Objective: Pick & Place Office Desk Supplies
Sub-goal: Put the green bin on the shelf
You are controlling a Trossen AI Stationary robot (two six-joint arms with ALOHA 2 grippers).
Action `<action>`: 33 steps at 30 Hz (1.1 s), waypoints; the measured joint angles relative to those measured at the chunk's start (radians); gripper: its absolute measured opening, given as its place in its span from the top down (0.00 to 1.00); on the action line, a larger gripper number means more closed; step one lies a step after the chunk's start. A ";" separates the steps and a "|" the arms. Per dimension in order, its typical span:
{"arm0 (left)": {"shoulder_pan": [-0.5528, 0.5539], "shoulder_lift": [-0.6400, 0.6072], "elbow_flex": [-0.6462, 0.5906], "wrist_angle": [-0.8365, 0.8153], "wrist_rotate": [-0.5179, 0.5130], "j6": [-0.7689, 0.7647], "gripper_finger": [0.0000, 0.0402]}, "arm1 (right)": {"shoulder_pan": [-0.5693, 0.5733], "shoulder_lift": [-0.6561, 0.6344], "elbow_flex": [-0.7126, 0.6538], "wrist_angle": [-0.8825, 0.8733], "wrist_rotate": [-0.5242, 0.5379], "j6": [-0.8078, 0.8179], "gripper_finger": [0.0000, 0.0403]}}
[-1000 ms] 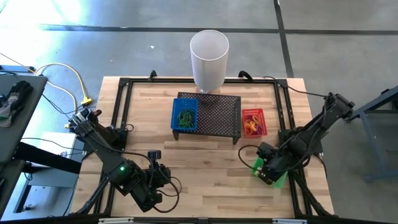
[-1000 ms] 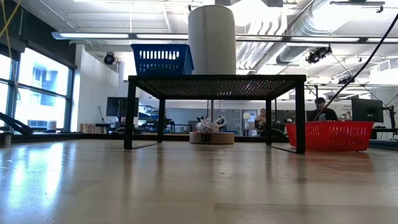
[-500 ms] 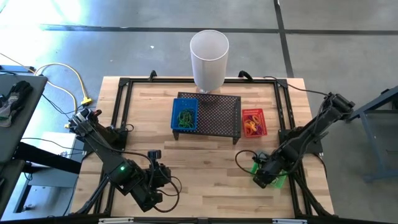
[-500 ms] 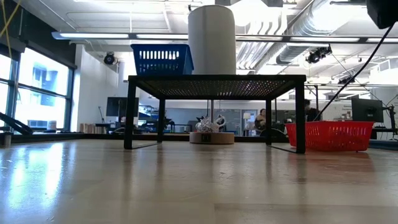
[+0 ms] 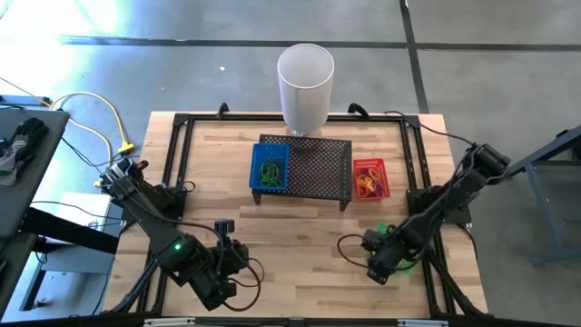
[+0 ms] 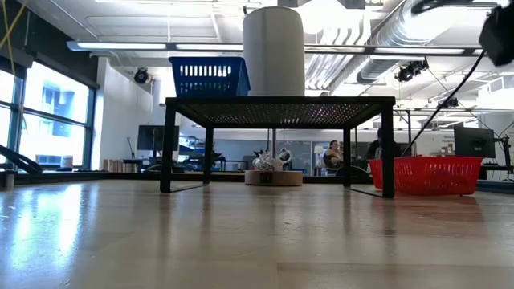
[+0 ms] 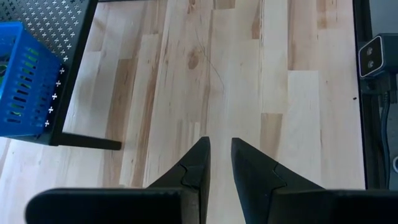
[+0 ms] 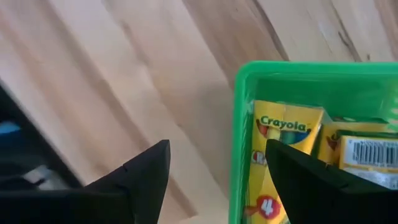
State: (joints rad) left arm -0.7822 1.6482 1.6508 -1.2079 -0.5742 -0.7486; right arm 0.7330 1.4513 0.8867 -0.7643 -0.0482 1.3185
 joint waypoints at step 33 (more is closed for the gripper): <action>0.001 0.000 -0.006 -0.022 -0.034 0.001 0.85 | 0.017 0.121 0.235 -0.310 -0.089 -0.113 0.99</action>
State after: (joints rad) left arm -0.7811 1.6485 1.6451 -1.2297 -0.6083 -0.7479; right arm 0.7504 1.5726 1.1218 -1.0748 -0.1368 1.2054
